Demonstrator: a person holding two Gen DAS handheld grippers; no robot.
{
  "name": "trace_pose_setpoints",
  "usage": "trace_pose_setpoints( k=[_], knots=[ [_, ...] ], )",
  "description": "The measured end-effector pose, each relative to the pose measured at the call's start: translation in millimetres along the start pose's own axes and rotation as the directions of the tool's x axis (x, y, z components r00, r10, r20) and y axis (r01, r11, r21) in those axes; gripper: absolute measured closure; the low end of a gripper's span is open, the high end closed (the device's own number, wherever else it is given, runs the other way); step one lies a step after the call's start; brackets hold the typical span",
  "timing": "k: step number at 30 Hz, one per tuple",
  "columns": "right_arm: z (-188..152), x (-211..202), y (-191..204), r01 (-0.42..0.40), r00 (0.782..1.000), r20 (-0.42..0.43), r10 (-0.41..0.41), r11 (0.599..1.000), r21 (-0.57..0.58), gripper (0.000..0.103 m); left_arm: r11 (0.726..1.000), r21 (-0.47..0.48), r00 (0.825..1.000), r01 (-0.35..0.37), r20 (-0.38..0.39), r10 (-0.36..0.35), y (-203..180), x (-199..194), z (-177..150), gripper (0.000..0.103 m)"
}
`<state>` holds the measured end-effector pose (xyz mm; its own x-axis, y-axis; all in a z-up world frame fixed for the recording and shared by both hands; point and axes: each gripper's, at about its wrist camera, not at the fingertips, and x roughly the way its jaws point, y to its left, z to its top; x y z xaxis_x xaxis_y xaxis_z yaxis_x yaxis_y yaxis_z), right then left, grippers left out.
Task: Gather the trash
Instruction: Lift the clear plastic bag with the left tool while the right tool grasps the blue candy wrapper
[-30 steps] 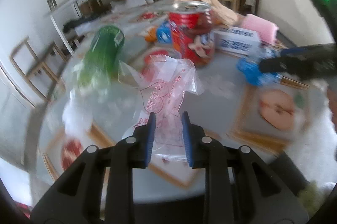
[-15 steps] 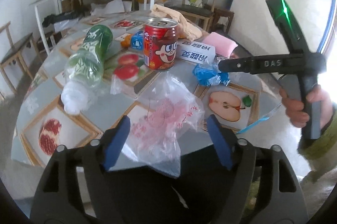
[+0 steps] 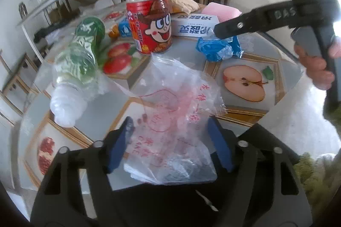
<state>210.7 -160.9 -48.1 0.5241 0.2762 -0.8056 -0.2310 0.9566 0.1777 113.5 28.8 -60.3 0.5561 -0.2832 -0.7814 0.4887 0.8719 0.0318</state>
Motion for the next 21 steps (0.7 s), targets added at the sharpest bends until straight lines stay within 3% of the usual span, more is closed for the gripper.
trace_pose_setpoints(
  k=[4, 11, 16, 21],
  knots=[
    [-2, 11, 2, -0.008, 0.999, -0.037, 0.008, 1.000, -0.011, 0.011, 0.999, -0.047, 1.000, 0.016, -0.003, -0.016, 5, 0, -1, 0.054],
    [-13, 21, 5, 0.022, 0.997, -0.072, -0.023, 1.000, -0.012, 0.011, 0.996, -0.091, 1.000, 0.021, 0.007, -0.020, 9, -2, -1, 0.066],
    [-15, 21, 2, 0.038, 0.996, -0.077, -0.038, 0.999, 0.006, 0.023, 0.994, -0.104, 0.999, 0.017, 0.030, -0.014, 9, -6, -1, 0.075],
    [-16, 17, -3, 0.035, 0.997, -0.077, -0.032, 0.999, 0.035, 0.039, 0.993, -0.116, 0.999, 0.013, 0.046, -0.008, 10, -10, -2, 0.077]
  ],
)
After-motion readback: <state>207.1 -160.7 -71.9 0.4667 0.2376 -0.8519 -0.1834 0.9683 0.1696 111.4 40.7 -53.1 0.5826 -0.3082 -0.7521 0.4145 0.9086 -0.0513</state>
